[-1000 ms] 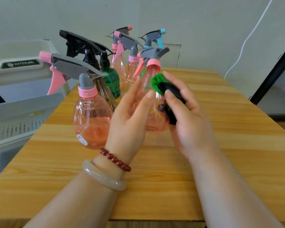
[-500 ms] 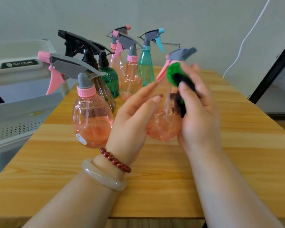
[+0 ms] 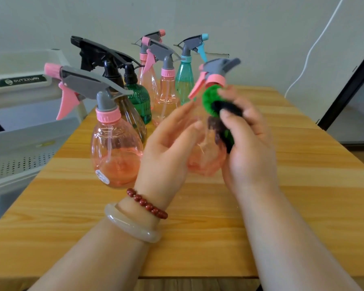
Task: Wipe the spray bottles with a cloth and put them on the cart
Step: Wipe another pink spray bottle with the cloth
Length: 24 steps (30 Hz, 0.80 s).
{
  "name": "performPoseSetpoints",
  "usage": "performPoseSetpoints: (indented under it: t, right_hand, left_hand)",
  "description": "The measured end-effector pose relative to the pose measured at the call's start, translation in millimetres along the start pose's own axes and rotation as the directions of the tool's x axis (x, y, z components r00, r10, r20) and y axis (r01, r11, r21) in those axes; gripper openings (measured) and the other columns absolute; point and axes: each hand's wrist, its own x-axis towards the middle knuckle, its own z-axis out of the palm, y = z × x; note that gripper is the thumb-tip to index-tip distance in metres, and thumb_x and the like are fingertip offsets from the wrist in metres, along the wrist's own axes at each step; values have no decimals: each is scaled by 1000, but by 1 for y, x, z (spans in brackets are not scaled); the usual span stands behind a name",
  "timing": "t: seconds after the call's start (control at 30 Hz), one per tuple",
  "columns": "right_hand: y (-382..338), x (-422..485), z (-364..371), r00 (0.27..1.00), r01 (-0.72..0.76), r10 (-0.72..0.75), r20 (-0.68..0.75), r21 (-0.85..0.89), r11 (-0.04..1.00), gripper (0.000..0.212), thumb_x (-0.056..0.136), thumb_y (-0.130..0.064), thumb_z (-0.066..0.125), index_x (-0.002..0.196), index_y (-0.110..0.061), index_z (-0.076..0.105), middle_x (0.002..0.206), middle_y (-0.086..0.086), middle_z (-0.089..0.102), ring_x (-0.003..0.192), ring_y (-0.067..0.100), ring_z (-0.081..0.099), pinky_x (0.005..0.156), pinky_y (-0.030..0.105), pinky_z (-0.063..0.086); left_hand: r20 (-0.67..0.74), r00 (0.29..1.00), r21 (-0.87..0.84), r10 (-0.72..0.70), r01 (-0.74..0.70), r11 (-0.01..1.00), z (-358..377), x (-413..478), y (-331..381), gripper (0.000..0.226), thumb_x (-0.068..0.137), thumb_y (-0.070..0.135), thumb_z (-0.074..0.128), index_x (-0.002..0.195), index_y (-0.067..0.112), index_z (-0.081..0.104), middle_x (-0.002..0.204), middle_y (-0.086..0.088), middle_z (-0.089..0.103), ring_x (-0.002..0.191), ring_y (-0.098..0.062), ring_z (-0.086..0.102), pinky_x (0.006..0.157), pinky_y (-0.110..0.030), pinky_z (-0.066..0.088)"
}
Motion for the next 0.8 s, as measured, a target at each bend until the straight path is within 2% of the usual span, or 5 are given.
performPoseSetpoints:
  t: [0.13,0.33,0.5,0.63,0.8]
  right_hand:
    - [4,-6,1,988,-67,81,133,-110,992,38,81,-6,56,86,-36,79,135,-9,57,135,8,47,109,33,43]
    - [-2,5,-4,975,-174,192,-113,151,973,28,100,-10,49,110,-26,69,114,4,71,100,18,67,81,31,56]
    - [3,-2,5,977,-210,212,-2,135,968,29,98,-18,51,124,-24,62,127,10,66,119,30,61,101,48,48]
    - [2,-7,3,994,-108,108,-1,-36,993,28,96,-18,51,118,-28,66,123,-2,68,112,18,62,91,37,48]
    - [2,-4,-2,999,-21,17,-28,-165,986,27,93,-20,55,112,-34,69,124,-3,68,114,14,62,99,37,49]
  left_hand:
    - [-94,996,14,1,0,1000,-5,4,1,47,88,24,63,134,18,59,118,3,72,107,-10,68,92,-39,58]
    - [87,993,-12,-78,79,997,-2,0,-2,45,83,25,62,128,21,63,123,-6,69,110,-20,68,92,-42,57]
    - [2,999,-160,-34,34,987,-6,4,1,40,93,33,55,130,18,59,130,-10,65,123,-25,61,102,-55,48]
    - [-91,995,133,33,-21,991,-5,4,3,26,105,28,47,125,25,64,113,17,70,106,8,63,90,-21,54]
    - [-10,999,126,-50,51,991,-5,3,-1,50,85,54,61,131,36,60,129,10,66,120,-9,62,100,-49,52]
